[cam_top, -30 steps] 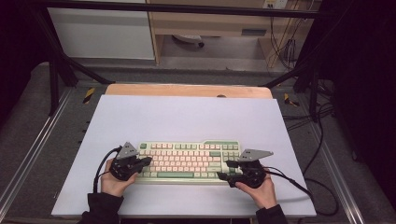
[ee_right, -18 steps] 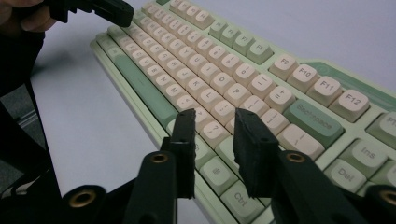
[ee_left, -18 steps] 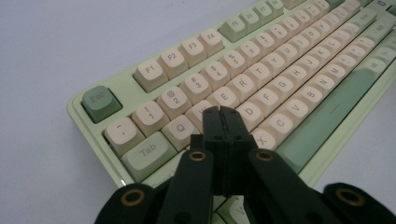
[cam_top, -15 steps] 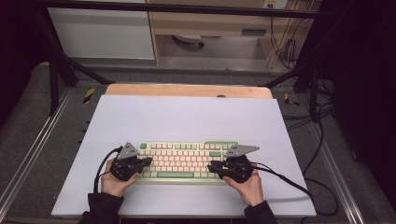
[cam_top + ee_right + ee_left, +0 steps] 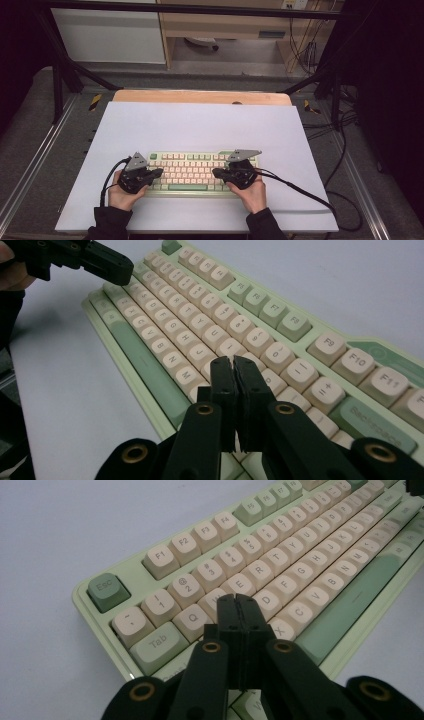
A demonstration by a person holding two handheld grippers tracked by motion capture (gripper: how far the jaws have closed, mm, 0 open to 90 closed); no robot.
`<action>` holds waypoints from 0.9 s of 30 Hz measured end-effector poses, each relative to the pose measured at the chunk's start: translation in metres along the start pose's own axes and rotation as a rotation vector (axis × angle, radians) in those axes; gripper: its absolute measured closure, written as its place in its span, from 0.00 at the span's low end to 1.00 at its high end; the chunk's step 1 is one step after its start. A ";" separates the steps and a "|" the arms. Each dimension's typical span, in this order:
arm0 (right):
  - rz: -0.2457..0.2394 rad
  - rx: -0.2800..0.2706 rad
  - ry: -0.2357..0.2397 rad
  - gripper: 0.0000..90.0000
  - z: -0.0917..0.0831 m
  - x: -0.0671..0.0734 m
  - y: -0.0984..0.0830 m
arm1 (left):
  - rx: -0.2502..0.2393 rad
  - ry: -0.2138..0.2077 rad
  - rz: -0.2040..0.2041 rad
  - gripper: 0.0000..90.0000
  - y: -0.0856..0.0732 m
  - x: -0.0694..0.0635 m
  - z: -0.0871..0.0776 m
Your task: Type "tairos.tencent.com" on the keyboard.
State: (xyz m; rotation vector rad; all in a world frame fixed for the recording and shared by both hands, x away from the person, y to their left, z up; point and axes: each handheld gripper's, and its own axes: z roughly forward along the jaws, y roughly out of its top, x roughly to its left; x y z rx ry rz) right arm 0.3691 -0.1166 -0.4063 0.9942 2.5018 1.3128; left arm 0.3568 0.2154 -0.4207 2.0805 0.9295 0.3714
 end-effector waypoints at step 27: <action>-0.001 0.032 -0.045 1.00 0.054 0.006 0.011 | 0.001 -0.002 0.007 1.00 -0.001 -0.001 0.001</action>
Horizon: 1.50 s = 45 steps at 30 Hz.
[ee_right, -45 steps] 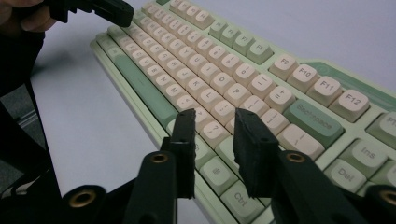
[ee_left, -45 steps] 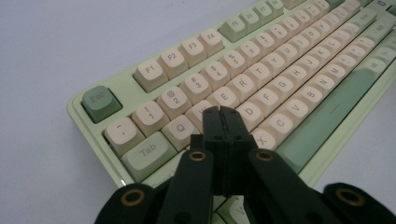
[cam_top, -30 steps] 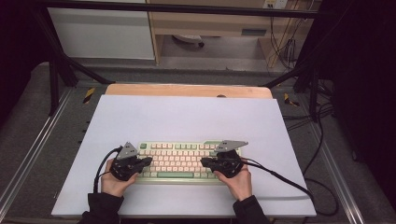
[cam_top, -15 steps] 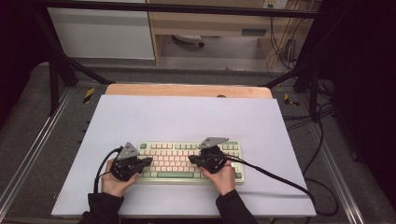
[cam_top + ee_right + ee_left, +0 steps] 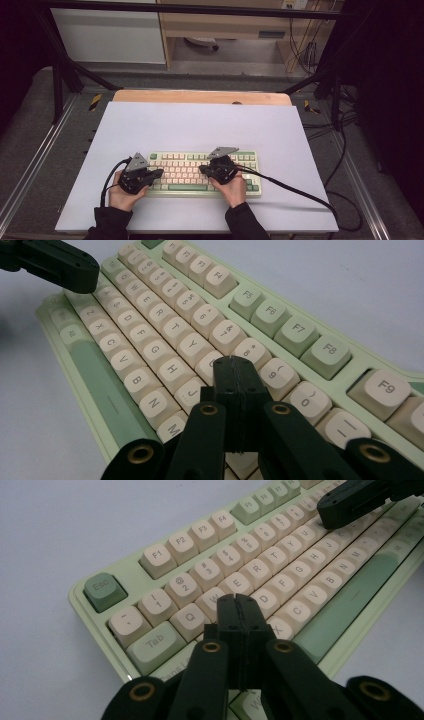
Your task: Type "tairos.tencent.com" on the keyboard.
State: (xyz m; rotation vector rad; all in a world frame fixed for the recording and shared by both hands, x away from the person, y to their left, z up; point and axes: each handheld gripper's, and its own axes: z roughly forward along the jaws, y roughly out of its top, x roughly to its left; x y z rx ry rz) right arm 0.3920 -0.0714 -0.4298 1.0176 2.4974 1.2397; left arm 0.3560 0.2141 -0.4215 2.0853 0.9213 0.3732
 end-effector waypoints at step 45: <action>-0.020 0.002 0.022 1.00 -0.053 -0.011 -0.012 | -0.025 0.008 0.005 1.00 0.007 -0.007 -0.002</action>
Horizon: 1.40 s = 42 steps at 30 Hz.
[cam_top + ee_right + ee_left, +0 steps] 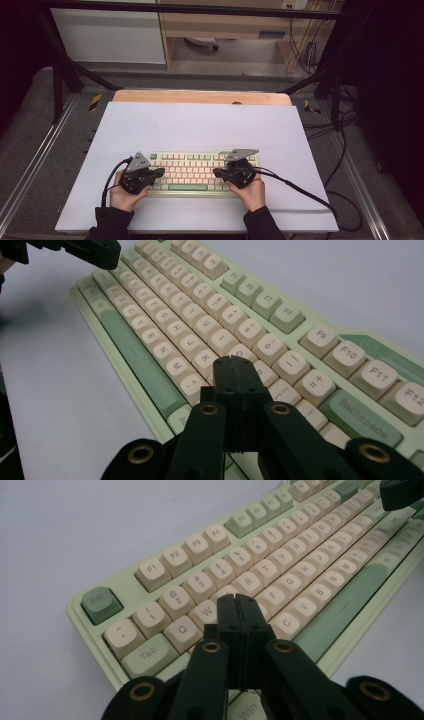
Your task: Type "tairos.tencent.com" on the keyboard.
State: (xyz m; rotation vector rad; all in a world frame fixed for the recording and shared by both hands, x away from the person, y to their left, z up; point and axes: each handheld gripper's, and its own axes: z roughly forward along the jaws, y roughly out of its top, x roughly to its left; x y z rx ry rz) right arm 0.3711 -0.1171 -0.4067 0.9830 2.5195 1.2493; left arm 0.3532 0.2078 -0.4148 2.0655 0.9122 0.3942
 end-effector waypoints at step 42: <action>0.028 0.003 -0.003 1.00 -0.023 -0.012 -0.029 | 0.051 0.018 0.027 1.00 0.021 -0.017 0.048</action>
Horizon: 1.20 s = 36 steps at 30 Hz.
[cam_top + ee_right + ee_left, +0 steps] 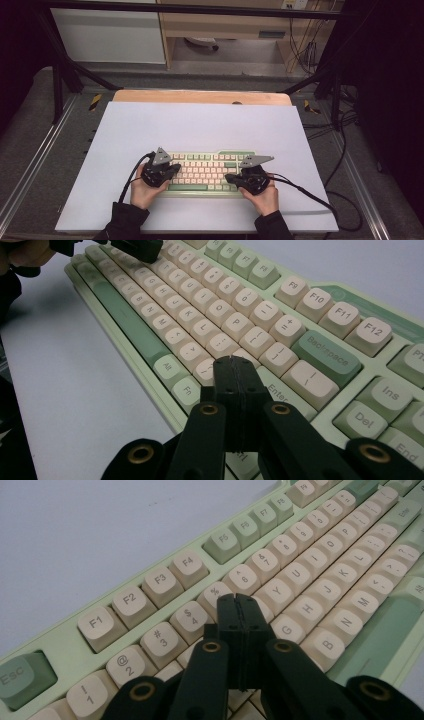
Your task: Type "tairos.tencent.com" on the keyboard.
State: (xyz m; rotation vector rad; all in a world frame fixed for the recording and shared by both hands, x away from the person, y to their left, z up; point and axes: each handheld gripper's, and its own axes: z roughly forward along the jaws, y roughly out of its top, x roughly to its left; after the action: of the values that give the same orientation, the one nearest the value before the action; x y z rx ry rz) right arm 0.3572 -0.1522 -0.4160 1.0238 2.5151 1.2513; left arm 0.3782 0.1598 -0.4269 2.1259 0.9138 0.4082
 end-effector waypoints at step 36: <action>0.011 -0.013 -0.003 1.00 0.000 0.001 0.003 | -0.027 -0.038 0.017 1.00 -0.010 0.002 -0.025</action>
State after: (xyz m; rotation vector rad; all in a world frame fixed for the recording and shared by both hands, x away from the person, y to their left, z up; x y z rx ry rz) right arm 0.3580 -0.1510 -0.4138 1.0372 2.4995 1.2663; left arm 0.3610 0.1787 -0.4181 2.1111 0.8645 0.3857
